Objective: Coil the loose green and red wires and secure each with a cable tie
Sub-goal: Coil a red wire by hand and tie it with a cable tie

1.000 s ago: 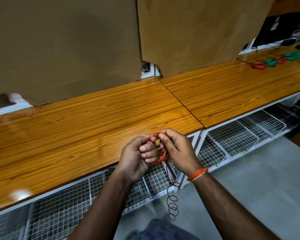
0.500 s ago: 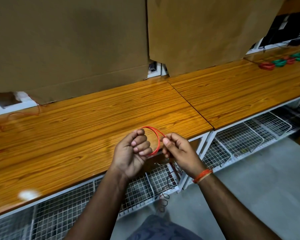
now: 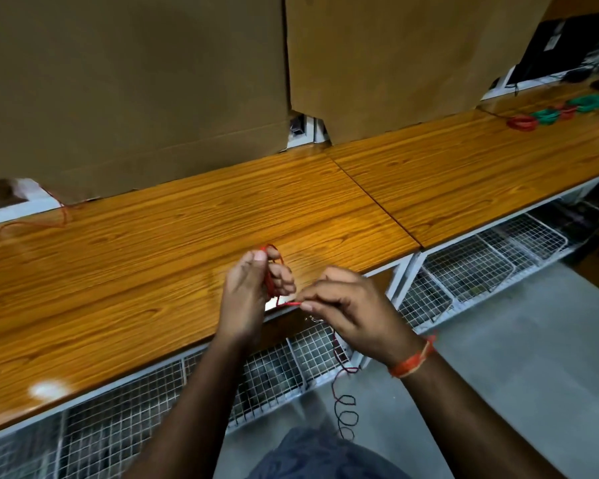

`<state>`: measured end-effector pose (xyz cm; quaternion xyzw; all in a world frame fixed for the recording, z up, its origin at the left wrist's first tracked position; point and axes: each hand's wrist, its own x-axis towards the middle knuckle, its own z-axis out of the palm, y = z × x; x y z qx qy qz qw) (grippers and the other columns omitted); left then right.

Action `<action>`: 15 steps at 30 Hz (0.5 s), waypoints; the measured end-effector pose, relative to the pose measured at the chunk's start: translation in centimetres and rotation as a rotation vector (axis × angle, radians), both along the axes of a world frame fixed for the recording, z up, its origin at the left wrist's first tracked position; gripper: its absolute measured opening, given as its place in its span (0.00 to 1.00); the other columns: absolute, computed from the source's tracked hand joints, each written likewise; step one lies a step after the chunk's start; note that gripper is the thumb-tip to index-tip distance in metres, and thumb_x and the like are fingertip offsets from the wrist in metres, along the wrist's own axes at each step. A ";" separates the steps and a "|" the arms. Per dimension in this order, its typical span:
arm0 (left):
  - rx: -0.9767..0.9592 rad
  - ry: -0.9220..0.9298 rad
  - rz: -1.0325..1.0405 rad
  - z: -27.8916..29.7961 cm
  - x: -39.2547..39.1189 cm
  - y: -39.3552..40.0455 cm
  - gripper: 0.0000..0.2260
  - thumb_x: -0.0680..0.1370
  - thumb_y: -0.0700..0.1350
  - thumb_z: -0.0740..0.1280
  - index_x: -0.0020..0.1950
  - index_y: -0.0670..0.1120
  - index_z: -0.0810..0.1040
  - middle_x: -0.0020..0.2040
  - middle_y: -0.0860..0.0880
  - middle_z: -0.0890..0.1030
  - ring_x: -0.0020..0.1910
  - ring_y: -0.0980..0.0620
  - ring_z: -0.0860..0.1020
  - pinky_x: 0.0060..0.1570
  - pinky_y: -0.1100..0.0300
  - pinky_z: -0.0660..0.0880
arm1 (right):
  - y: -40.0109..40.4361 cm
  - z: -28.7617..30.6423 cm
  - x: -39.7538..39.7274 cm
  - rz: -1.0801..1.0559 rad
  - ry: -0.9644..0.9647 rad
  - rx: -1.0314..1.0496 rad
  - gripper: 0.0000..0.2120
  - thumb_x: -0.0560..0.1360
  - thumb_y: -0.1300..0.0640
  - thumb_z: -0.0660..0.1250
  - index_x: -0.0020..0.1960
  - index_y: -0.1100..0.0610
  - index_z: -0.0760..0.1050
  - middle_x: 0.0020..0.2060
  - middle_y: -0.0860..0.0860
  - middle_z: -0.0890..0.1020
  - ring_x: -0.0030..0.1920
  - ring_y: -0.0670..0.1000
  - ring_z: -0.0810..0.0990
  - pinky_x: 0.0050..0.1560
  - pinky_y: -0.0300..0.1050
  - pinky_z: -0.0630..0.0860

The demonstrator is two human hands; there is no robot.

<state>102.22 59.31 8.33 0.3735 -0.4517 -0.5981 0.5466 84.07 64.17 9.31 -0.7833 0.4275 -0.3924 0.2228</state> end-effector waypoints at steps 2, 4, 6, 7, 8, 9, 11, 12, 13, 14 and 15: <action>-0.045 -0.109 -0.065 0.1 -0.6 0.7 0.11 0.87 0.42 0.54 0.53 0.40 0.74 0.32 0.49 0.79 0.29 0.54 0.76 0.32 0.64 0.74 | -0.7 1.4 0.6 -0.044 -0.013 -0.101 0.09 0.80 0.54 0.69 0.54 0.57 0.84 0.43 0.50 0.79 0.46 0.47 0.78 0.44 0.44 0.77; -0.056 -0.124 -0.130 0.1 -1.0 1.0 0.12 0.87 0.42 0.55 0.47 0.42 0.72 0.29 0.52 0.72 0.26 0.57 0.68 0.28 0.67 0.67 | -1.4 2.4 0.8 -0.083 -0.001 -0.150 0.04 0.79 0.58 0.71 0.51 0.58 0.84 0.43 0.49 0.80 0.46 0.45 0.78 0.45 0.39 0.76; -0.040 -0.096 -0.164 0.3 -1.1 1.2 0.13 0.86 0.44 0.56 0.42 0.44 0.70 0.28 0.55 0.65 0.25 0.60 0.61 0.26 0.69 0.61 | -1.9 3.1 0.8 -0.105 0.008 -0.157 0.02 0.77 0.61 0.73 0.50 0.59 0.83 0.43 0.49 0.81 0.45 0.43 0.78 0.45 0.34 0.73; -0.019 -0.069 -0.170 0.4 -1.0 1.2 0.14 0.86 0.46 0.57 0.41 0.44 0.70 0.27 0.55 0.64 0.24 0.60 0.59 0.25 0.68 0.59 | -2.1 3.4 0.8 -0.114 -0.006 -0.156 0.02 0.77 0.61 0.74 0.49 0.59 0.82 0.43 0.48 0.81 0.45 0.43 0.78 0.45 0.33 0.72; 0.013 -0.025 -0.182 0.7 -0.9 1.3 0.15 0.85 0.48 0.57 0.41 0.43 0.70 0.26 0.55 0.62 0.23 0.59 0.58 0.24 0.68 0.57 | -2.3 3.5 0.8 -0.124 -0.036 -0.150 0.02 0.77 0.61 0.74 0.48 0.58 0.82 0.42 0.47 0.81 0.44 0.42 0.78 0.44 0.33 0.72; 0.044 0.033 -0.206 0.9 -0.7 1.4 0.16 0.84 0.50 0.57 0.41 0.43 0.71 0.25 0.55 0.61 0.22 0.59 0.56 0.23 0.67 0.56 | -2.3 3.5 0.9 -0.135 -0.077 -0.132 0.03 0.76 0.60 0.75 0.48 0.57 0.81 0.42 0.46 0.81 0.44 0.42 0.78 0.44 0.34 0.73; 0.070 0.151 -0.269 1.4 -0.5 1.5 0.16 0.84 0.49 0.60 0.39 0.44 0.74 0.25 0.55 0.60 0.22 0.59 0.55 0.23 0.67 0.53 | -2.4 3.2 1.1 -0.151 -0.149 -0.077 0.06 0.77 0.56 0.75 0.51 0.55 0.81 0.44 0.45 0.80 0.45 0.45 0.79 0.42 0.37 0.74; 0.070 0.199 -0.286 1.5 -0.4 1.6 0.16 0.83 0.49 0.59 0.38 0.46 0.75 0.25 0.55 0.60 0.22 0.59 0.55 0.24 0.67 0.52 | -2.4 3.0 1.2 -0.160 -0.162 -0.040 0.08 0.77 0.52 0.73 0.54 0.54 0.81 0.45 0.46 0.80 0.45 0.47 0.79 0.42 0.37 0.74; 0.071 0.241 -0.294 1.6 -0.3 1.7 0.15 0.82 0.49 0.59 0.37 0.47 0.75 0.25 0.55 0.60 0.21 0.59 0.55 0.24 0.66 0.51 | -2.4 2.5 1.3 -0.160 -0.163 -0.004 0.11 0.79 0.49 0.71 0.56 0.54 0.81 0.47 0.46 0.80 0.47 0.48 0.79 0.42 0.38 0.74; 0.076 0.279 -0.300 1.8 -0.3 1.8 0.15 0.82 0.49 0.58 0.37 0.47 0.75 0.24 0.56 0.60 0.21 0.60 0.55 0.24 0.65 0.50 | -2.3 2.0 1.4 -0.147 -0.161 0.026 0.12 0.80 0.48 0.68 0.58 0.55 0.81 0.49 0.47 0.79 0.48 0.48 0.79 0.44 0.39 0.75; 0.081 0.311 -0.304 1.9 -0.2 1.9 0.15 0.82 0.49 0.58 0.37 0.47 0.75 0.24 0.56 0.60 0.21 0.60 0.56 0.24 0.65 0.50 | -2.1 1.4 1.6 -0.128 -0.167 0.055 0.13 0.81 0.48 0.66 0.58 0.55 0.81 0.48 0.48 0.79 0.49 0.47 0.79 0.46 0.41 0.75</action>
